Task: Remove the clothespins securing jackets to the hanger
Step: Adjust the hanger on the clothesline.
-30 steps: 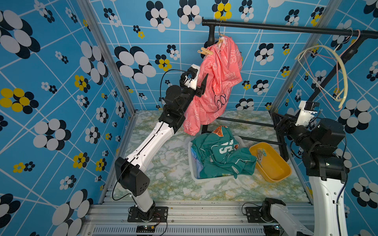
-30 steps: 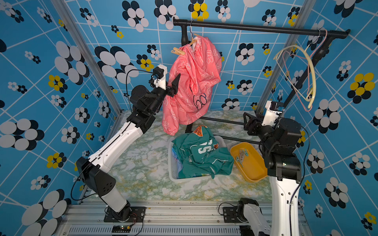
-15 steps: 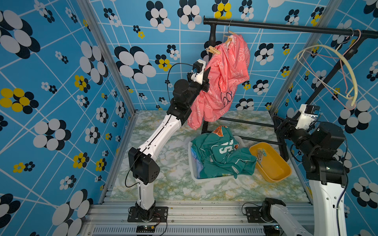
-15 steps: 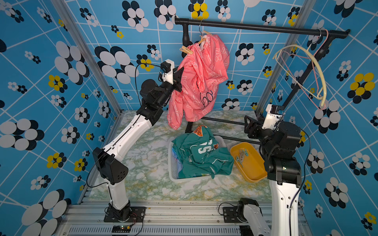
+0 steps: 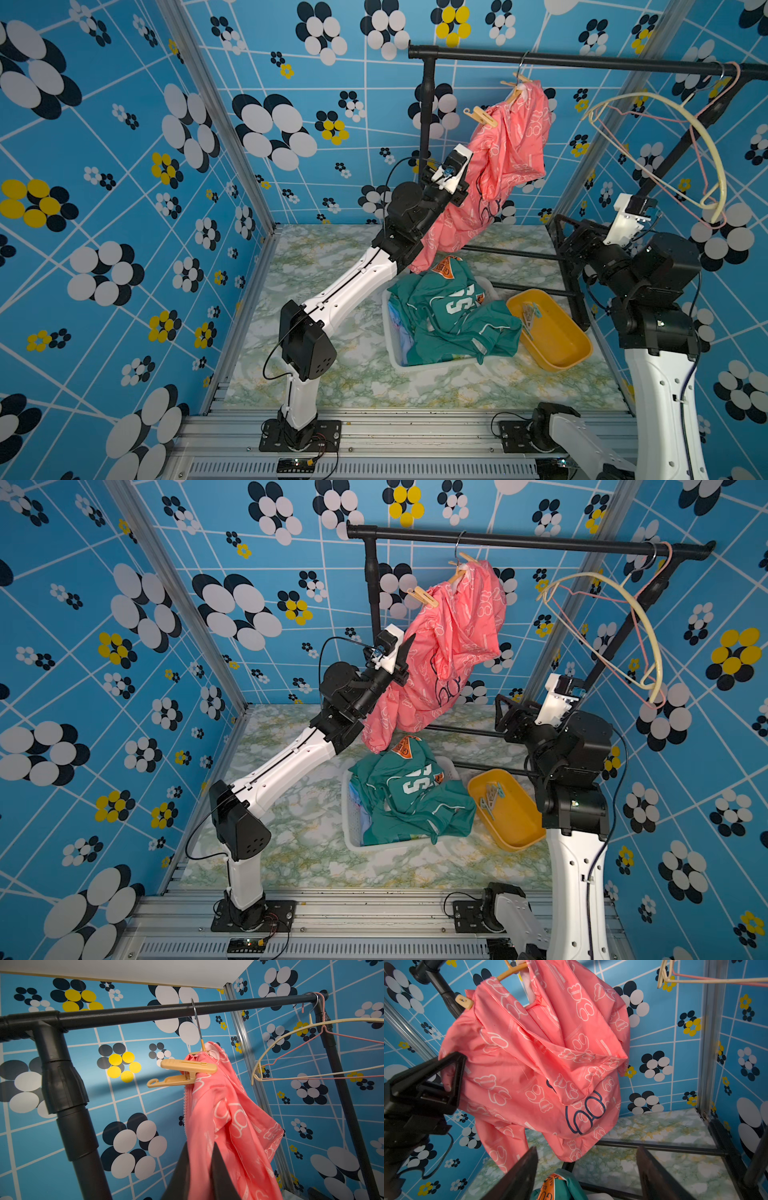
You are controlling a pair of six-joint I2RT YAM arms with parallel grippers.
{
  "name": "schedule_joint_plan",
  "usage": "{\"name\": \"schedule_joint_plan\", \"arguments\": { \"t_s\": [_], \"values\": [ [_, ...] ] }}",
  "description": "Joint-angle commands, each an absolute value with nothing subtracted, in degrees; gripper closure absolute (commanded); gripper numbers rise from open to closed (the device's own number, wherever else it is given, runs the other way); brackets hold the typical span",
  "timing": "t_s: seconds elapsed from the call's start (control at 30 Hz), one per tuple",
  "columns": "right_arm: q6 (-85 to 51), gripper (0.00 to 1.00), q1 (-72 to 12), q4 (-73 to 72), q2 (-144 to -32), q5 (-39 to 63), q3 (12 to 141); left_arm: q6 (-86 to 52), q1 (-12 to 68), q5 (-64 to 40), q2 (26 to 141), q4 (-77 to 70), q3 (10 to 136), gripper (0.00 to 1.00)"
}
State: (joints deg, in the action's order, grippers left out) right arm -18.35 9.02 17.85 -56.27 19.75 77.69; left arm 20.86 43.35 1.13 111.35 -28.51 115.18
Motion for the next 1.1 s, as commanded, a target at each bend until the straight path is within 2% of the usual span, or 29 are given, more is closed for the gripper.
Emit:
{"name": "schedule_joint_plan", "arguments": {
  "t_s": [0.0,0.2,0.27,0.33,0.47,0.5,0.63,0.9,1.07],
  "values": [
    [-24.64,0.21,8.46,7.97,-59.38,25.12,81.56,26.81,46.13,-5.01,111.94,-26.28,113.06,1.0],
    [-25.24,0.21,5.21,5.88,-64.32,26.85,87.71,28.24,49.53,-3.47,116.14,-29.37,116.22,1.0],
    [-23.86,0.21,3.64,7.34,-65.78,26.67,90.31,29.88,50.98,-2.52,118.17,-30.81,118.11,0.96],
    [-23.19,0.2,2.71,8.4,-67.13,26.54,92.72,30.13,52.01,-2.87,119.63,-30.53,120.04,0.87],
    [-22.2,0.2,0.44,9.13,-68.77,26.55,95.07,28.45,53.34,-5.76,120.89,-30.53,121.23,0.6],
    [-21.79,0.2,-0.1,9.38,-69.0,26.45,95.3,28.28,53.68,-6.6,120.76,-30.36,120.95,0.58],
    [-20.25,0.19,-1.95,10.39,-69.38,24.89,95.84,29.22,54.79,-8.55,117.86,-32.24,115.09,0.31],
    [-13.15,0.2,-4.01,16.62,-72.7,11.61,101.59,31.22,55.28,-6.12,107.07,-39.27,98.12,0.27],
    [-8.39,0.28,-4.03,22.01,-77.09,3.45,108.32,33.19,55.37,-3.17,101.59,-42.25,89.51,0.27]
  ]
}}
